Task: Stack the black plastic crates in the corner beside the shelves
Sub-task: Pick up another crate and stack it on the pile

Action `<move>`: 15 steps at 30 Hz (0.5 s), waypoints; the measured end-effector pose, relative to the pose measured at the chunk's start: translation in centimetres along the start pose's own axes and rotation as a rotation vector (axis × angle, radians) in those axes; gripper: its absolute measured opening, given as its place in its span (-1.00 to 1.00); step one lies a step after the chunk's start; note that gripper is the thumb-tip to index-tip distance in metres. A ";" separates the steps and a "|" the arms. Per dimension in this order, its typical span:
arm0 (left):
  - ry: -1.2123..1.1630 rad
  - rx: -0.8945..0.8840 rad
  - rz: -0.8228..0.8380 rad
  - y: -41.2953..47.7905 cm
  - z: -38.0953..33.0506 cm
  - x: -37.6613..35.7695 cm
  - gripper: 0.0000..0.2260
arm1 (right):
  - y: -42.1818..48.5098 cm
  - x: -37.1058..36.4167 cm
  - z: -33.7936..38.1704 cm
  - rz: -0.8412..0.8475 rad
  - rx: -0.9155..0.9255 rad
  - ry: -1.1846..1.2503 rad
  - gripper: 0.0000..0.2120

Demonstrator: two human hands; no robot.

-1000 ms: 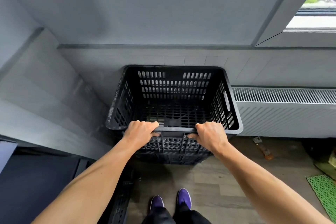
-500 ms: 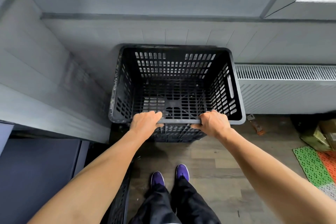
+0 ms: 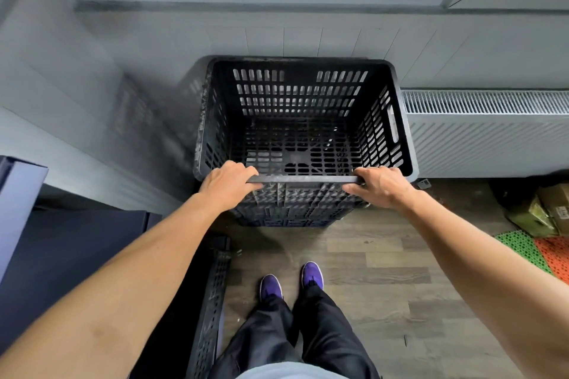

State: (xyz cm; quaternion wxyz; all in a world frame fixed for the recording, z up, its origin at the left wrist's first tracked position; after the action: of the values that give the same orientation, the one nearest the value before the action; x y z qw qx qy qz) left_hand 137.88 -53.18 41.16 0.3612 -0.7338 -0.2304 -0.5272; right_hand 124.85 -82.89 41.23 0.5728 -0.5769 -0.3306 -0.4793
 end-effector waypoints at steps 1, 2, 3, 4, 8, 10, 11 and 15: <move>-0.003 -0.003 -0.007 0.0 -0.1 0.1 -0.64 | 0.1 -0.1 0.3 0.003 0.008 0.024 -0.53; 0.003 0.000 0.000 0.0 0.0 0.1 -0.65 | 0.2 -0.1 0.7 0.000 0.019 0.034 -0.52; 0.013 0.011 0.017 0.0 0.3 0.3 -0.66 | 0.3 -0.1 1.2 -0.006 0.030 0.030 -0.51; 0.031 0.028 0.044 -0.1 0.7 0.4 -0.66 | 0.5 -0.1 1.7 -0.014 0.041 0.021 -0.51; 0.216 0.012 0.159 -0.2 2.2 1.6 -0.63 | 1.2 -0.3 3.1 -0.035 0.026 -0.008 -0.61; 0.297 -0.021 0.184 0.1 2.1 2.2 -0.60 | 1.6 -0.3 3.3 -0.027 -0.011 -0.023 -0.65; 0.324 -0.034 0.184 0.3 2.2 2.5 -0.59 | 1.8 -0.3 3.3 -0.022 -0.028 -0.026 -0.65; 0.311 -0.018 0.148 0.9 2.7 3.2 -0.57 | 2.1 0.2 3.3 -0.081 -0.029 -0.037 -0.67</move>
State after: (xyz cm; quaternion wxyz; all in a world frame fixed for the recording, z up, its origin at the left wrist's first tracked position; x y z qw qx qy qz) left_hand 141.21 -51.83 43.42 0.4239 -0.6616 -0.1122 -0.6083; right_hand 127.46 -80.01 41.03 0.5384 -0.5800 -0.3571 -0.4962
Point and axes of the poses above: each hand's wrist, its own y-axis towards the middle knuckle, its own x-axis out of the back of the hand, z = x × y, the point moved 5 cm from there along y, towards the middle knuckle, and after that the axes turned 5 degrees about -z, right-handed, at the moved point
